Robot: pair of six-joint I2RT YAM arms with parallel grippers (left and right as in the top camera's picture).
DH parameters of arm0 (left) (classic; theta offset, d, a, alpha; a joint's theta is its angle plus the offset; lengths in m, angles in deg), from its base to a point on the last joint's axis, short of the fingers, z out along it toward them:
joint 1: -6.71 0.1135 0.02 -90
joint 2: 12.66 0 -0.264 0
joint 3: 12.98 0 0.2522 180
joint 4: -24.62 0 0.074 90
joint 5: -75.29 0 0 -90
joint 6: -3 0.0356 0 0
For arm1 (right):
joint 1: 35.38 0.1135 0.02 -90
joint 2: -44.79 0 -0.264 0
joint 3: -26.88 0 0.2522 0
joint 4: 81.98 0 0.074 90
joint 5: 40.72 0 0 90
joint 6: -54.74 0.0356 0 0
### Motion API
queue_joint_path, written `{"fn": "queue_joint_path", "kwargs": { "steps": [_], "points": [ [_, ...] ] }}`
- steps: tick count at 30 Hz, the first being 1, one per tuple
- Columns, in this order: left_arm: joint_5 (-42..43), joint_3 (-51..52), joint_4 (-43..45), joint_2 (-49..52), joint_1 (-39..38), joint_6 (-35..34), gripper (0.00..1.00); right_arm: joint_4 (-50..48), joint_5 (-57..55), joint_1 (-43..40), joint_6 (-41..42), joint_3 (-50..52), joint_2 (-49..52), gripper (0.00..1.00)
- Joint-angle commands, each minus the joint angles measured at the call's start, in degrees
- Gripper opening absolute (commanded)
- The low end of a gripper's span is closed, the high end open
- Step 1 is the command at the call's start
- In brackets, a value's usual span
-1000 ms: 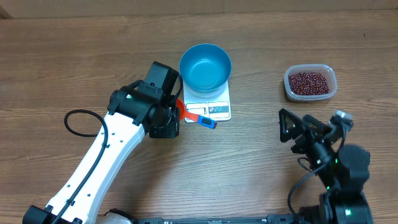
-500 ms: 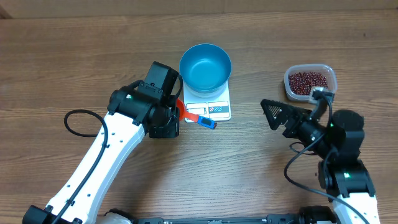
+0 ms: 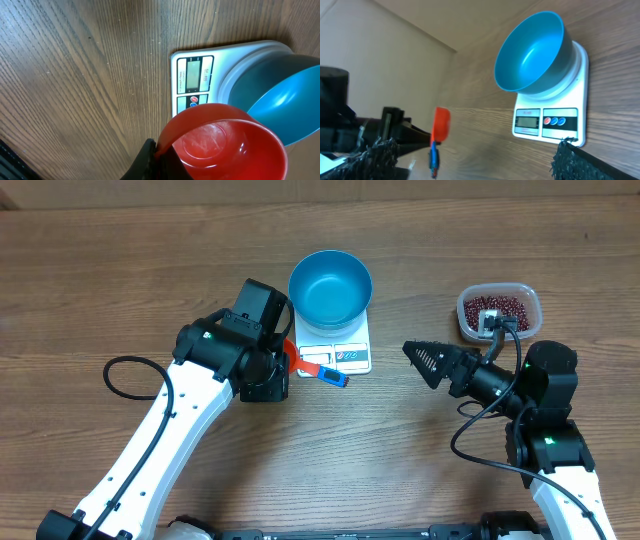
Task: Scoop item into bowl and weigh 150g on scale
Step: 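Move the open right gripper toward the red cup's blue handle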
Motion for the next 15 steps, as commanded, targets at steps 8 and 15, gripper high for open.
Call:
{"fn": "queue_joint_path", "kwargs": {
  "steps": [8,15],
  "points": [
    [1.8,-1.2,0.8,-0.6,-0.4,-1.0,0.04,-0.6,1.4,0.7,17.7,-1.8,0.0,1.00],
    [4.0,-1.2,1.8,-0.6,-0.4,-2.8,0.04,-1.4,1.1,4.0,15.7,-1.8,0.0,1.00]
  ]
}}
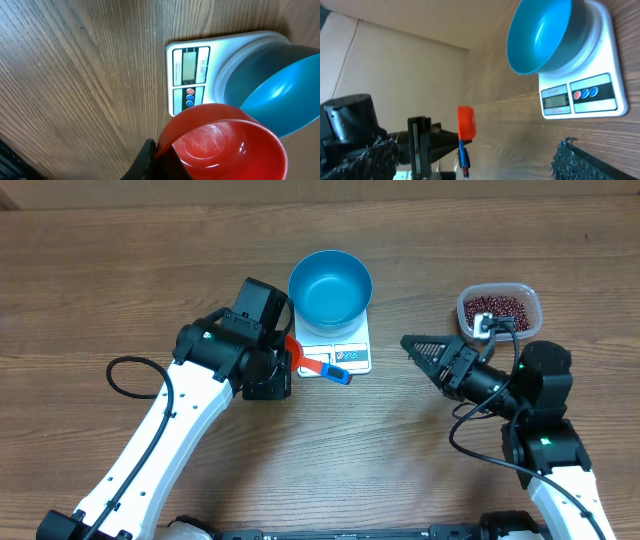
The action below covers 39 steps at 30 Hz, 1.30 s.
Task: Scoop item into bowl and weigh 150g on scale
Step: 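Move the open right gripper toward the red cup's blue handle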
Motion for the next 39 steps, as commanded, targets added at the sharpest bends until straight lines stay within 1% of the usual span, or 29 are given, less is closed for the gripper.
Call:
{"fn": "queue_joint_path", "kwargs": {
  "steps": [1,3,12,23,26,39],
  "points": [
    [3.3,-1.2,0.4,-0.6,-0.4,-3.5,0.04,-1.1,0.3,2.0,-0.4,-1.8,0.0,1.00],
    [4.2,-1.2,1.5,-0.6,-0.4,-4.5,0.04,-2.0,0.3,2.8,-0.4,-1.8,0.0,1.00],
    [6.7,-1.2,6.4,-0.6,-0.5,-4.9,0.04,-4.1,0.3,5.2,-0.5,-1.8,0.2,1.00],
    [7.3,-1.2,11.4,-0.5,-2.3,-5.3,0.04,-10.1,0.3,10.0,-0.4,-1.8,5.7,1.00],
    [5.9,-1.2,11.4,-0.5,-2.8,-5.3,0.04,-10.8,0.3,10.3,-0.4,-1.8,6.3,1.00],
    [5.7,-1.2,11.3,0.2,-3.1,-5.3,0.04,-13.1,1.6,10.3,-0.5,-1.8,6.3,1.00]
  ]
}}
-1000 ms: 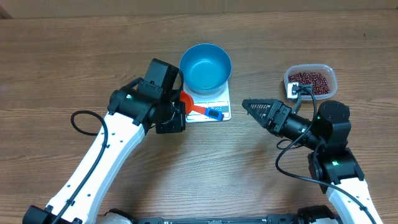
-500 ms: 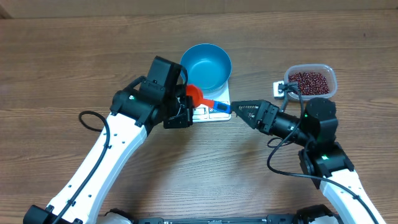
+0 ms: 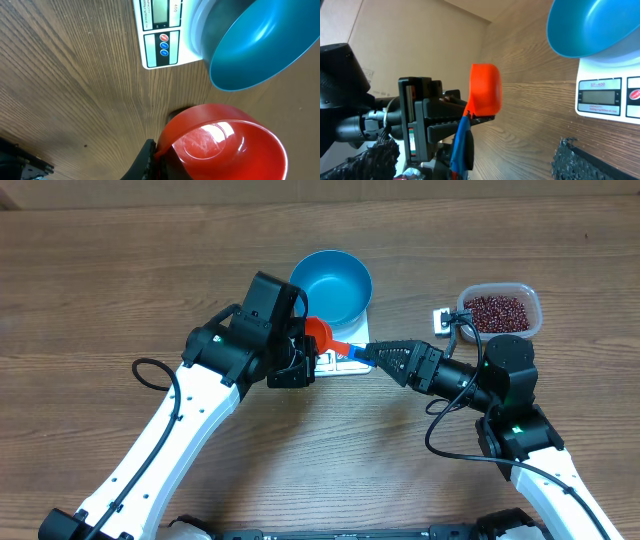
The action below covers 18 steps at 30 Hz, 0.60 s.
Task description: Scoop item into bowl and weigh 150g on scale
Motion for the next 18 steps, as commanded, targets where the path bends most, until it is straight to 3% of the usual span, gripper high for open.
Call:
{"fn": "queue_joint_path", "kwargs": {
  "steps": [1,18],
  "points": [
    [-0.9,-1.2,0.4,0.3,-0.4,-0.8,0.04,-1.4,1.6,0.3,-0.4,-1.8,-0.2,1.00],
    [6.7,-1.2,3.2,5.2,-0.5,-0.8,0.04,-1.6,1.4,0.3,-3.2,-1.8,-0.1,1.00]
  ]
}}
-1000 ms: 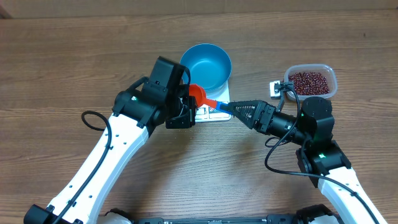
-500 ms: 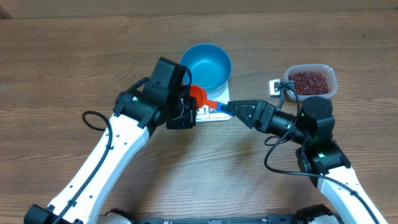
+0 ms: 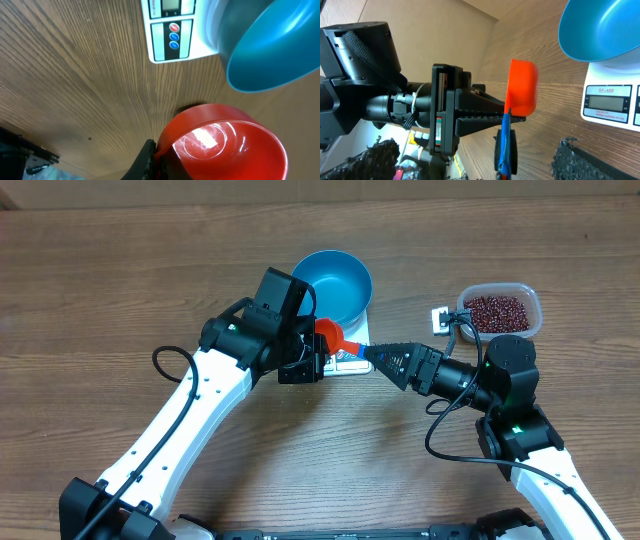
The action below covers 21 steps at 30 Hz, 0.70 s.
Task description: Scoop item into bowl and weigh 150g on scale
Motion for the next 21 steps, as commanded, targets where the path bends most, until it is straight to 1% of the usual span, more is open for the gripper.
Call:
{"fn": "queue_joint_path", "kwargs": {
  "steps": [1,21],
  "points": [
    [1.6,-1.2,0.1,0.2,-0.5,-0.8,0.04,0.0,-0.7,0.3,-1.0,-1.8,-0.1,1.00],
    [1.2,-1.2,-1.3,0.3,-1.3,-0.8,0.04,1.5,-1.5,0.3,-2.8,-1.8,-0.1,1.00]
  ]
}}
